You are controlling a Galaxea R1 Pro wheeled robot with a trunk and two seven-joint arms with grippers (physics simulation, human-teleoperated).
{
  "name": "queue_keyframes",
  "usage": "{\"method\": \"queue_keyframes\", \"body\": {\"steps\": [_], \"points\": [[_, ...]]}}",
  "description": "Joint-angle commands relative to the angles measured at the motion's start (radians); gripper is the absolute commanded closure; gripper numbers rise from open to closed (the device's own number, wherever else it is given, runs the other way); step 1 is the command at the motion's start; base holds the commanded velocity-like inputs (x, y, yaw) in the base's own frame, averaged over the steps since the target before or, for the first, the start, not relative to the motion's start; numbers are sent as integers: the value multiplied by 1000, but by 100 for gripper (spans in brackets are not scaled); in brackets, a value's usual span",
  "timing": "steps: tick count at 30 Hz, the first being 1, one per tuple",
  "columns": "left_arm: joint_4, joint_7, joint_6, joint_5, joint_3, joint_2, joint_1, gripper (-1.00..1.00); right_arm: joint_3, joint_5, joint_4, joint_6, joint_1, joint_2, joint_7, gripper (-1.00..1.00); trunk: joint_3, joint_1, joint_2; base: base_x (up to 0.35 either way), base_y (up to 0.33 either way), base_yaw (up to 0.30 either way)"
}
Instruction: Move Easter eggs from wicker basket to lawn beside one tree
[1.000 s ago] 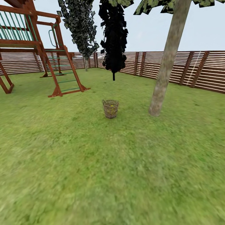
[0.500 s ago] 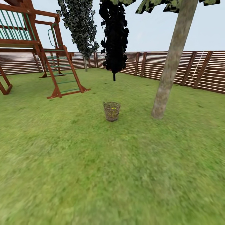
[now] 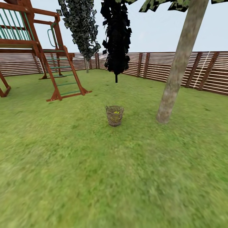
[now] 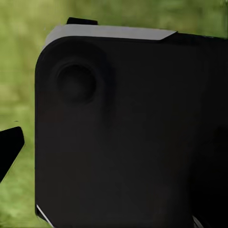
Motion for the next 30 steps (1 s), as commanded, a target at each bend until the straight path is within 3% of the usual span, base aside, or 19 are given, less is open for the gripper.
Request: {"method": "queue_keyframes", "body": {"steps": [1, 30], "points": [[1, -2, -3, 4, 7, -1, -1, -100, 8, 2, 1, -3, 0, -1, -3, -100, -1, 1, 0, 329, 87, 0], [1, -1, -3, 5, 8, -1, 0, -100, 9, 5, 1, -2, 0, 3, -4, -100, -1, 1, 0, 330, 70, 0]]}}
